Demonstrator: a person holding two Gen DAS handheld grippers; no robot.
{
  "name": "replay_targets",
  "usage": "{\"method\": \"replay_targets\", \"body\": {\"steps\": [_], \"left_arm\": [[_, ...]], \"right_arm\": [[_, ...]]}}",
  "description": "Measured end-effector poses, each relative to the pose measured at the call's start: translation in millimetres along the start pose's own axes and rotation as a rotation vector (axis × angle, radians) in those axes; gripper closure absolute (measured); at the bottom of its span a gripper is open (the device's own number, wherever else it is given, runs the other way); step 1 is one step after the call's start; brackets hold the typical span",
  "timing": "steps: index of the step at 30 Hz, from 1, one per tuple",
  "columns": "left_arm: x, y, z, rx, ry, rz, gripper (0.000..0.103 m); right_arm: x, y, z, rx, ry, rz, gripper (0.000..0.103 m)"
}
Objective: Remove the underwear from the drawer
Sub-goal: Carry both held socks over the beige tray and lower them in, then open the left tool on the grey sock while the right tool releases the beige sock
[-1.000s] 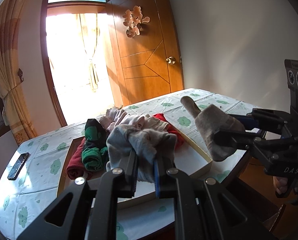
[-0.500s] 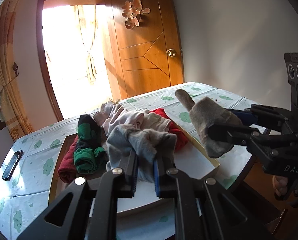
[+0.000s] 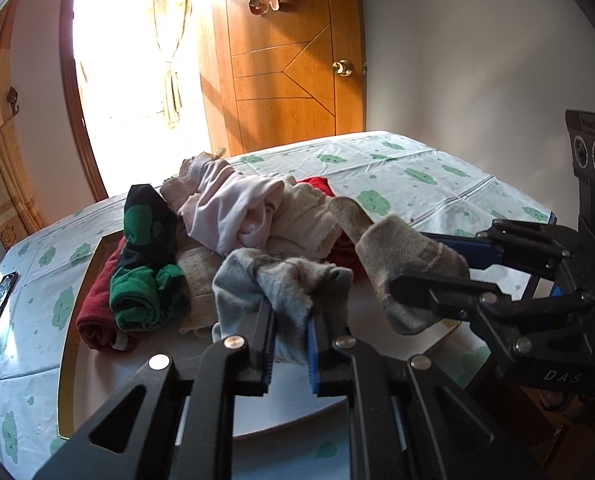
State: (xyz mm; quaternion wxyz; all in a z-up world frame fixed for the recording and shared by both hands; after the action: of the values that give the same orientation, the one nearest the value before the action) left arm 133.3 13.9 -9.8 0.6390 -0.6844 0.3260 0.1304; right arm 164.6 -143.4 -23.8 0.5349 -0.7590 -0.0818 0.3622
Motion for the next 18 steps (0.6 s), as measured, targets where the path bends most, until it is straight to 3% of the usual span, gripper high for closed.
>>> {"method": "replay_targets", "body": {"steps": [6, 18], "left_arm": [[14, 8, -3, -0.005, 0.007, 0.048, 0.092], [26, 20, -9, 0.004, 0.009, 0.082, 0.091]], "right_arm": [[19, 13, -3, 0.022, -0.01, 0.087, 0.068], [34, 29, -6, 0.044, -0.005, 0.159, 0.065]]}}
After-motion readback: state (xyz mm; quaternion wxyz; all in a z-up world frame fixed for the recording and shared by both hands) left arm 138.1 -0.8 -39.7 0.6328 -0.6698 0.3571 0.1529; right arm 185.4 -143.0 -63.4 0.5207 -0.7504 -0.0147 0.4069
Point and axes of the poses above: each gripper's, at about its wrist camera, not at the fingertips, and x roughly the way its jaws point, z to its left, y to its underside, the point moved 9 cm from there along x, roughly the way its jaws point, and after that the axes turned 14 degrees about -x, right-handed, at the moved point
